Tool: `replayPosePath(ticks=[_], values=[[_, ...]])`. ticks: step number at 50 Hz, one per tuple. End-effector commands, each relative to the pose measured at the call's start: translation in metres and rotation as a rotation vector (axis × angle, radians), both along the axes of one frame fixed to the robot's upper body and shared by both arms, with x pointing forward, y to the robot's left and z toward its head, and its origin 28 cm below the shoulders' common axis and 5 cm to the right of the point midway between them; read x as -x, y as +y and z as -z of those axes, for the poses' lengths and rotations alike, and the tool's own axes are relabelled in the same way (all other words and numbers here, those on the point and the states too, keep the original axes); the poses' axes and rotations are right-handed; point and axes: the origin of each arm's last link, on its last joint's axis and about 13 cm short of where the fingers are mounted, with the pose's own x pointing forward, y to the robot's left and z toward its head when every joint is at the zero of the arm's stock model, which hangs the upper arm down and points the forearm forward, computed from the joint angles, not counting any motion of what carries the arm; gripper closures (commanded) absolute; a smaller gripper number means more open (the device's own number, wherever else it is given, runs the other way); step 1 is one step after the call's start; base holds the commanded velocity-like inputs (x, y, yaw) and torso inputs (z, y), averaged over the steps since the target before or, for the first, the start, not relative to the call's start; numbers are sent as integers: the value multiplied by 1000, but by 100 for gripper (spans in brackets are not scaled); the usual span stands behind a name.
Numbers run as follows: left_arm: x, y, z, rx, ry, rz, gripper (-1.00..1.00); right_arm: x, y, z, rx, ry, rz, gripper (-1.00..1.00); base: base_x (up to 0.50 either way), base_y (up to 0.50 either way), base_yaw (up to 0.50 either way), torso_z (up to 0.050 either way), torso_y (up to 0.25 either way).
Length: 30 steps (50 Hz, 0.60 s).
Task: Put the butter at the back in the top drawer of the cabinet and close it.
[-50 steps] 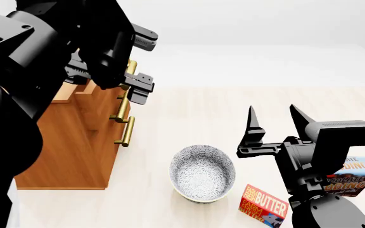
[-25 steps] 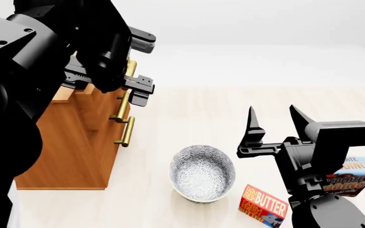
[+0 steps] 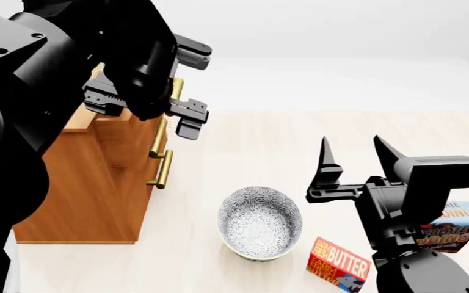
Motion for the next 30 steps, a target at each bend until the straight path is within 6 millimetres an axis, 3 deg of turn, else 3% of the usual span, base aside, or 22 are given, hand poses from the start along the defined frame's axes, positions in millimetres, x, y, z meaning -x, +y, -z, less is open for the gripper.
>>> replayPosePath(ticks=[1,30], values=[[8,-20,-5,39,2,67,-100,-1,-3,1,-8,1,4,-100,0,0,0,0,0],[26,-54,2,1,-2,180,-100,0,-19,3,-70,1,18,-100,0,0,0,0,0]])
